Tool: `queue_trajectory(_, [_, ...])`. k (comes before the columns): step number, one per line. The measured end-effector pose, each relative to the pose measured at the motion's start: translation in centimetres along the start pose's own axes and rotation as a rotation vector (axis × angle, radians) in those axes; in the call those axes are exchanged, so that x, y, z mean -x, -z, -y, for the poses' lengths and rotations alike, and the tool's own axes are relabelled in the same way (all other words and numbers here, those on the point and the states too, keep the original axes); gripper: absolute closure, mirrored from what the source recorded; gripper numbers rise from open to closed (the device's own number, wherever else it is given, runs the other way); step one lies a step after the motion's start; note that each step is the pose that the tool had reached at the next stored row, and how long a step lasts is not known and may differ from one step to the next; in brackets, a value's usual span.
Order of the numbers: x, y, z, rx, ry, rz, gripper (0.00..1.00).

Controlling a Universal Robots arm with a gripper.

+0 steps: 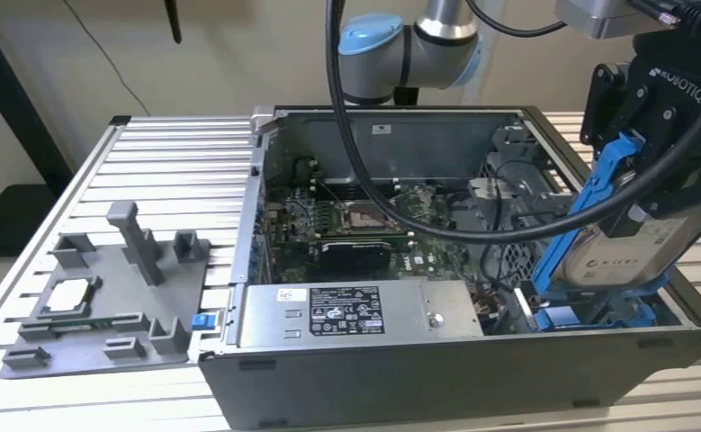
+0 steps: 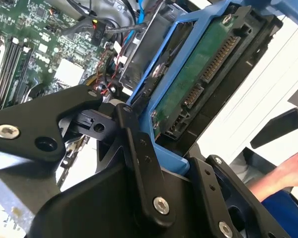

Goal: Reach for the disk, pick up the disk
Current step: 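Pick up the disk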

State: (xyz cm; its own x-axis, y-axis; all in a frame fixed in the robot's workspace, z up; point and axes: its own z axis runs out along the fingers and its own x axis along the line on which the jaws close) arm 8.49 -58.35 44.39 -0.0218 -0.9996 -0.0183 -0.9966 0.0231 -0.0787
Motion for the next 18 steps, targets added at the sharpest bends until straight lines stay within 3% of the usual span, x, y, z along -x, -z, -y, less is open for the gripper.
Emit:
queue_trajectory(5, [0.05,-0.55,0.25,0.0003,0.008,0.0016,1.0])
queue_trajectory(8, [0.11,-0.69,0.5,0.0005,0.013,0.0132,1.0])
queue_trajectory(13, [0.14,-0.98,0.93,0.0021,0.014,0.0264,1.0])
queue_trajectory(18, [0.13,-1.23,0.93,0.0024,0.014,0.0266,1.0])
